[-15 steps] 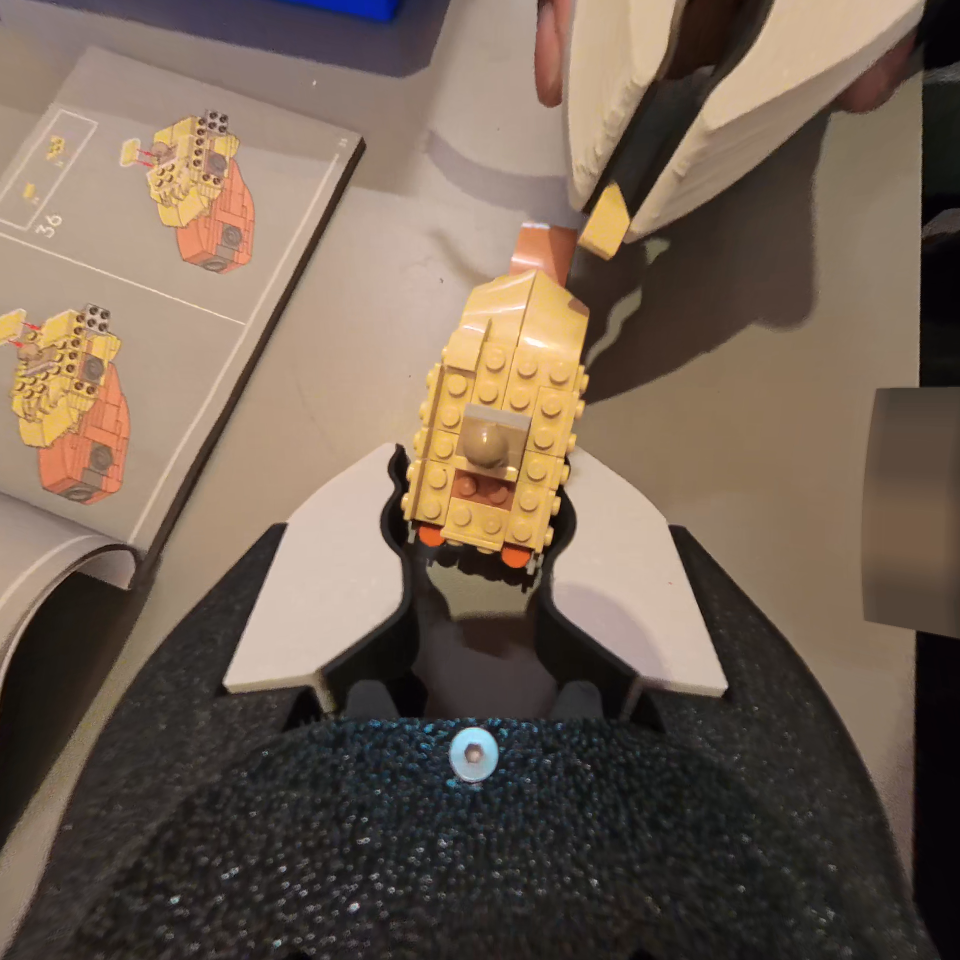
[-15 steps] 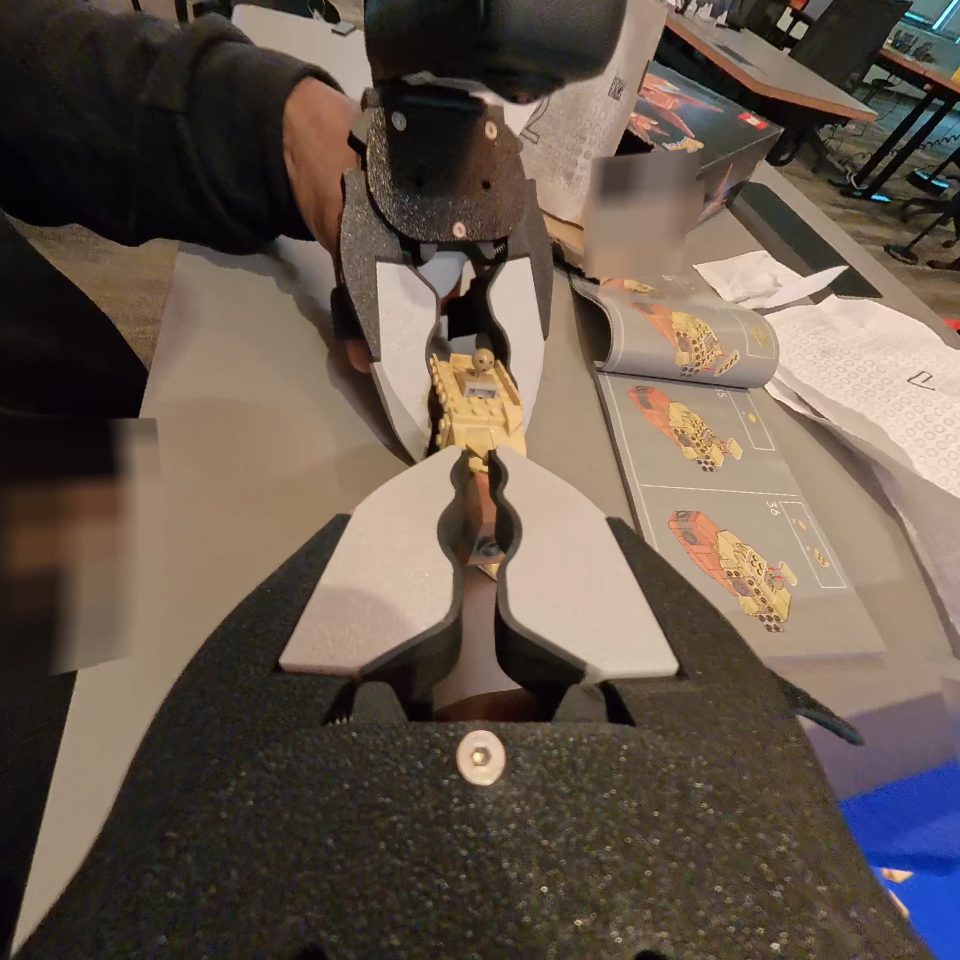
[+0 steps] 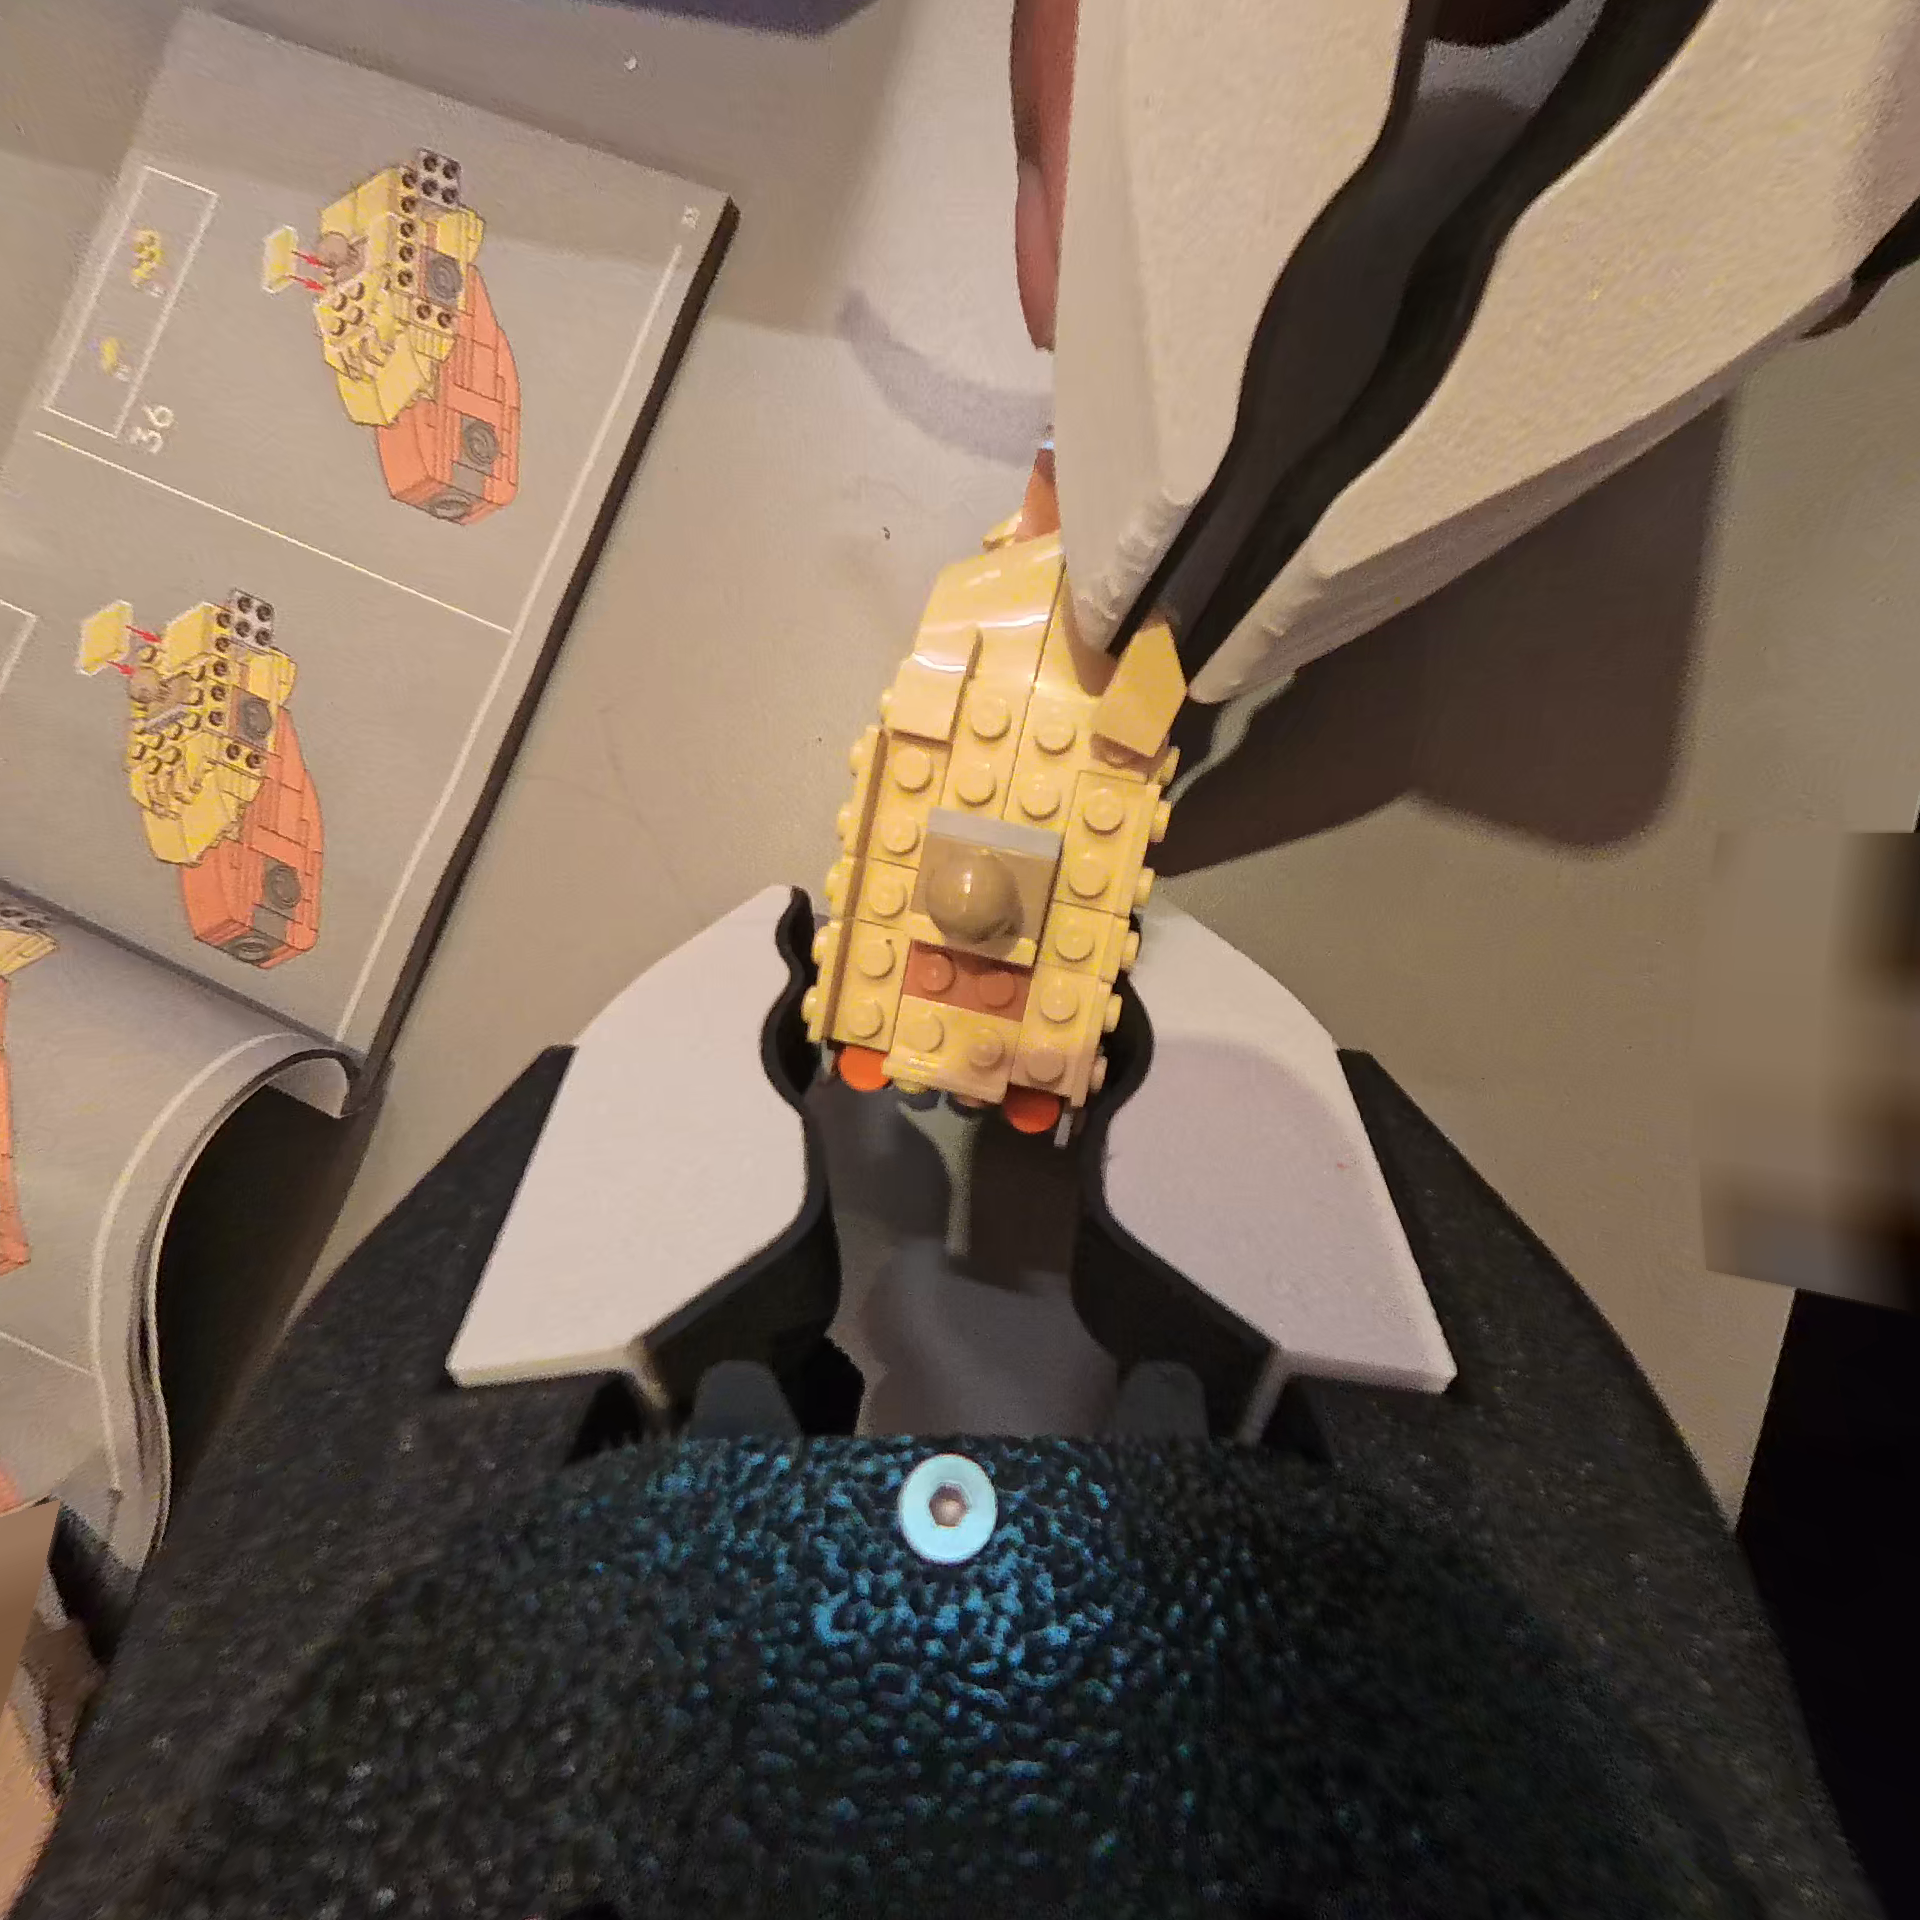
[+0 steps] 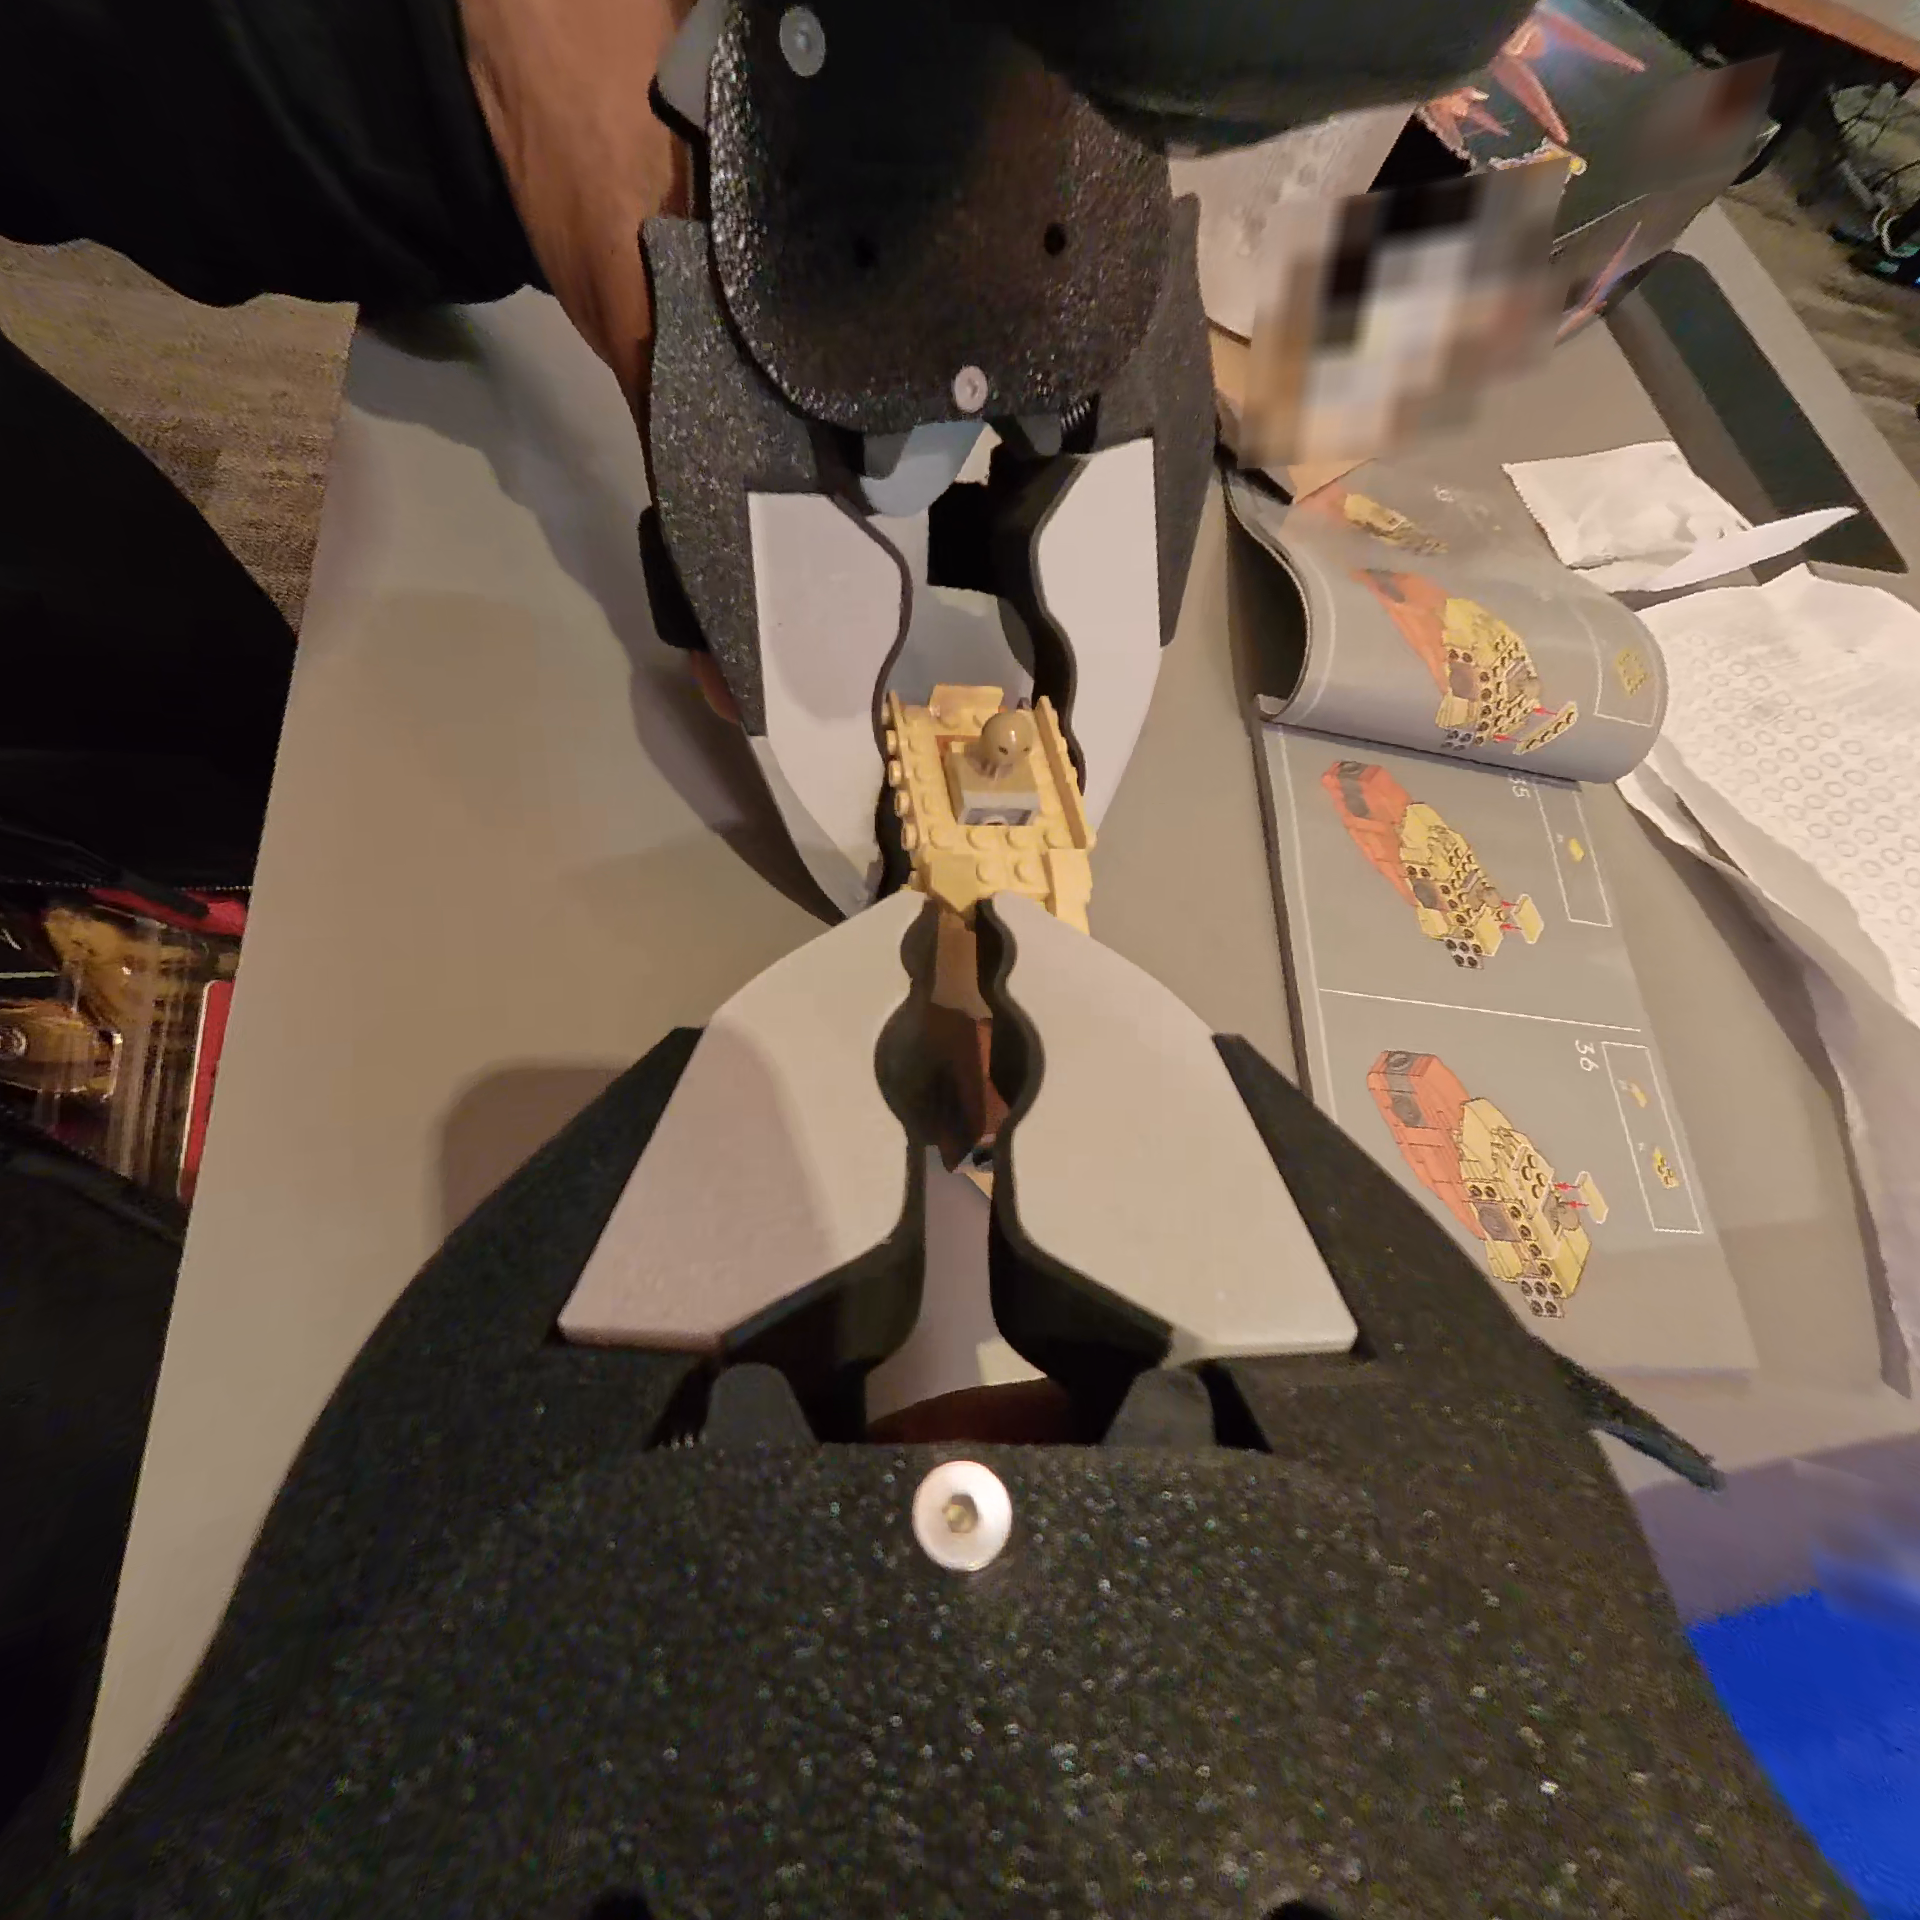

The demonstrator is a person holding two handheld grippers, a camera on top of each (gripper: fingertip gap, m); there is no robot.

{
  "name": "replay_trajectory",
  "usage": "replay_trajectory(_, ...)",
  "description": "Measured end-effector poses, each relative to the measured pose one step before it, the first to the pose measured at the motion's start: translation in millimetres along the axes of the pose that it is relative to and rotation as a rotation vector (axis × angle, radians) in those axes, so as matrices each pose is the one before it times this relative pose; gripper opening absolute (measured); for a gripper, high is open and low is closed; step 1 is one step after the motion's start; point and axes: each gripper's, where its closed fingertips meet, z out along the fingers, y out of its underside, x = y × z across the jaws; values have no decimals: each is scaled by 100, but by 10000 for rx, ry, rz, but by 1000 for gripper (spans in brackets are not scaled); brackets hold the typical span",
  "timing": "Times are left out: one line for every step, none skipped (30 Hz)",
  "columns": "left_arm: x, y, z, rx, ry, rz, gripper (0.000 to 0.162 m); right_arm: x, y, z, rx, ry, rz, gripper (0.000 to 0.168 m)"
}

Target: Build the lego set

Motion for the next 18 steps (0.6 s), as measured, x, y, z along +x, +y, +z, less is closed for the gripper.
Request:
replay_trajectory(15, 6, -7, -2, -4, 15, 53, -22, 17, -5, -34, -28, -24, 6)
replay_trajectory(16, 12, 6, -11, 10, -5, 53, -8, 12, -11, -32, -23, -13, 6)
replay_trajectory(0, 8, -5, -6, 1, 2, 53, 7, 9, 8, -29, -16, -19, 6)
replay_trajectory(3, 0, -1, -2, -4, 16, 53, -11, -2, 16, -30, -19, -24, 6)
replay_trajectory(12, 9, 7, -10, 5, 4, 53, -13, 0, 17, -20, -18, -28, 6)
replay_trajectory(13, -2, -11, -4, 5, 3, 53, -22, 8, 30, -25, -22, -21, 6)
replay_trajectory(10, -6, 2, 2, 3, 18, 53, -35, 16, 29, -16, -33, -12, 6)
replay_trajectory(28, 12, 4, -6, 12, -2, 53, -36, 23, 37, -11, -36, -1, 6)
replay_trajectory(39, 6, 7, -2, 19, -4, 53, -30, 58, 52, -21, -30, 3, 6)
replay_trajectory(44, -5, -1, 7, 19, 17, 53, -44, 51, 50, -19, -30, -8, 6)
replay_trajectory(8, 25, 8, -20, -6, 21, 53, -36, 1, 46, 14, -20, -12, 6)
replay_trajectory(4, 35, 14, -15, -1, 9, 53, -8, 2, 14, 7, -18, 6, 6)
replay_trajectory(23, 5, -3, -4, 14, -7, 53, -5, -11, 7, 12, -10, 8, 6)
replay_trajectory(10, -2, 15, 1, 12, -7, 53, 10, -1, 2, 5, -5, -5, 6)
replay_trajectory(-3, 3, -2, -2, -1, 3, 53, 12, -7, 8, 5, -2, -9, 6)
replay_trajectory(-11, 6, -2, -11, -2, 10, 53, -5, -4, -2, 4, -4, -13, 6)
replay_trajectory(10, 1, 0, -15, 2, 13, 53, -14, -3, 11, 4, -7, -15, 6)
replay_trajectory(3, -11, -3, -9, 3, 10, 53, -19, -13, 2, 7, -5, -13, 6)
